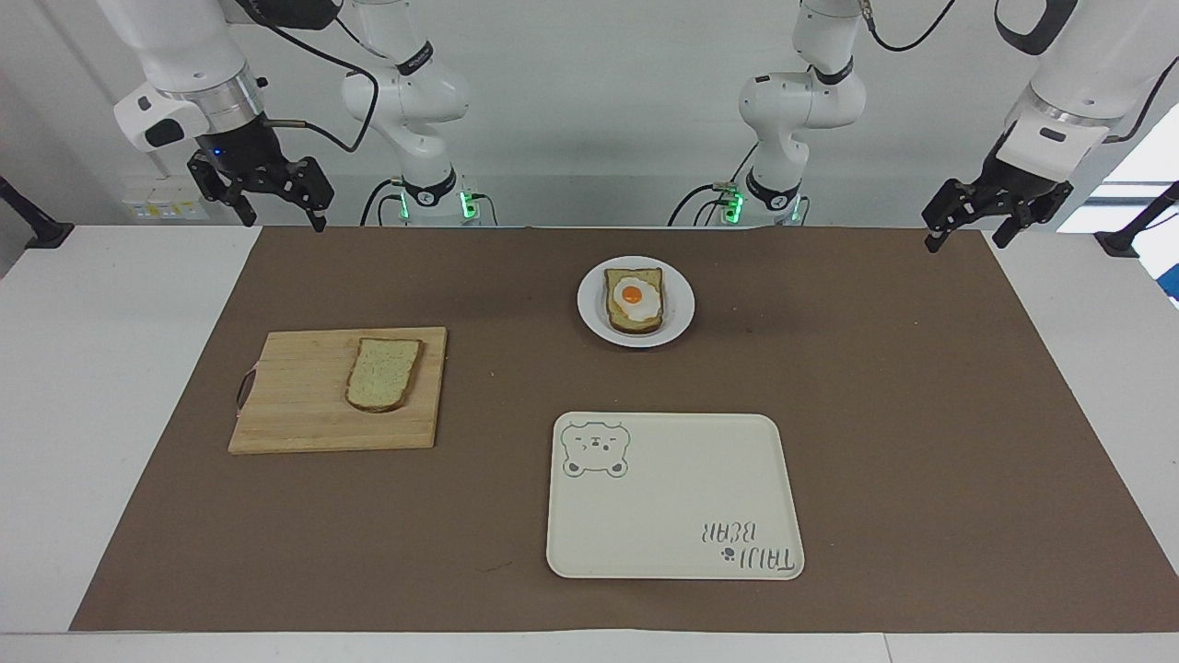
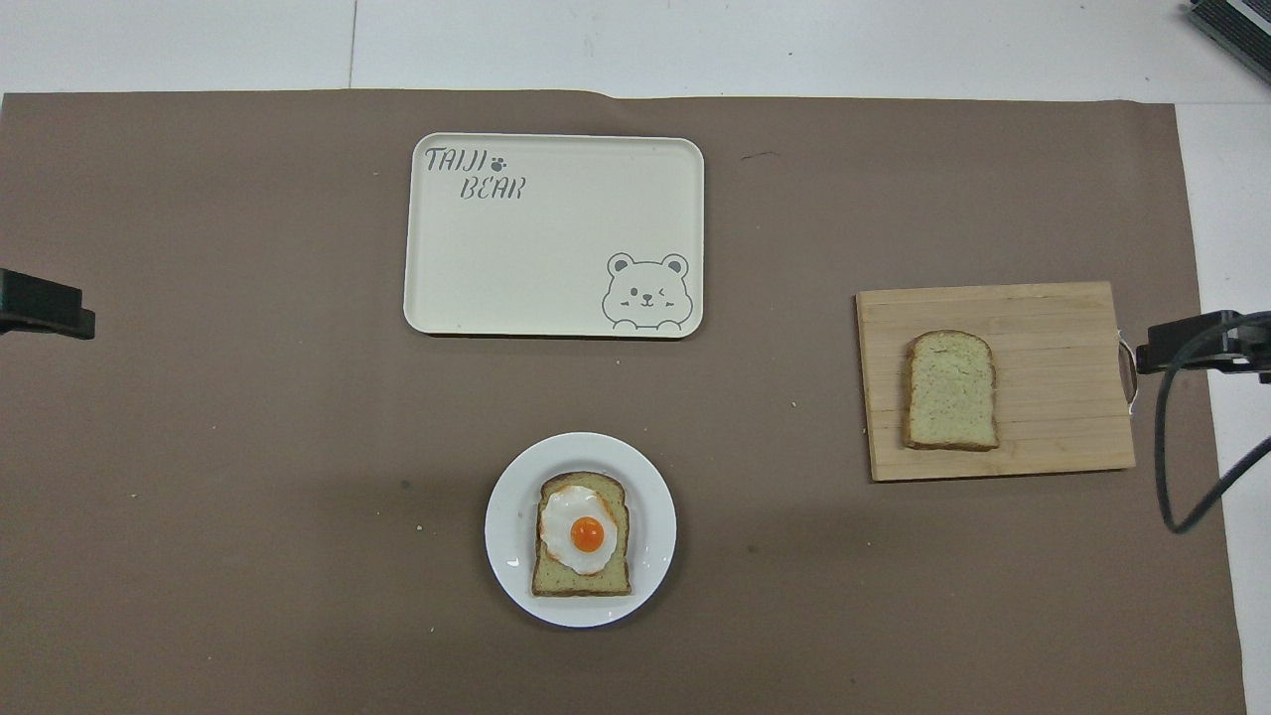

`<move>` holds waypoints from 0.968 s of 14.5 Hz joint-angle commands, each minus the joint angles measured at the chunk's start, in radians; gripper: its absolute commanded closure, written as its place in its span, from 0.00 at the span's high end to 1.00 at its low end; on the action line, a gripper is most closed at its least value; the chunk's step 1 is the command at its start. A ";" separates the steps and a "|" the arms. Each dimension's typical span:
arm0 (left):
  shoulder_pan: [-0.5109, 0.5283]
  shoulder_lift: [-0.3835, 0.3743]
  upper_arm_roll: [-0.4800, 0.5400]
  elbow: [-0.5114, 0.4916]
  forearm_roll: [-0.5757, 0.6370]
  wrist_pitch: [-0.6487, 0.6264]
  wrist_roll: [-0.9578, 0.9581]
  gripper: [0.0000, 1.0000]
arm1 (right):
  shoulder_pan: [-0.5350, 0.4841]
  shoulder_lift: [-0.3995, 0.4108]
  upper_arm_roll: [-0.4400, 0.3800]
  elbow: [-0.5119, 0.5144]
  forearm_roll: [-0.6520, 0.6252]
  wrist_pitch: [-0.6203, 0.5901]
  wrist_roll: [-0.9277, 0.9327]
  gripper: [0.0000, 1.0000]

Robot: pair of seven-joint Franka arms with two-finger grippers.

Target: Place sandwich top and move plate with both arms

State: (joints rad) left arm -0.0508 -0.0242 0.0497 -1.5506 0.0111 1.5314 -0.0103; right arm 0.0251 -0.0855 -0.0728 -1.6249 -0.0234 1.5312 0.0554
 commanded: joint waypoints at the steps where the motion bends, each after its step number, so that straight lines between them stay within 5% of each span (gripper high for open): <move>1: -0.001 -0.019 0.007 -0.012 -0.005 -0.037 0.010 1.00 | 0.001 -0.007 -0.001 0.002 0.010 -0.005 -0.008 1.00; 14: -0.001 -0.014 0.007 -0.002 -0.006 -0.037 0.004 1.00 | -0.010 -0.007 -0.005 0.002 0.010 -0.005 -0.008 1.00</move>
State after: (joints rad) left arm -0.0498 -0.0258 0.0516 -1.5507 0.0111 1.5139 -0.0104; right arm 0.0204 -0.0855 -0.0810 -1.6249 -0.0234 1.5312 0.0554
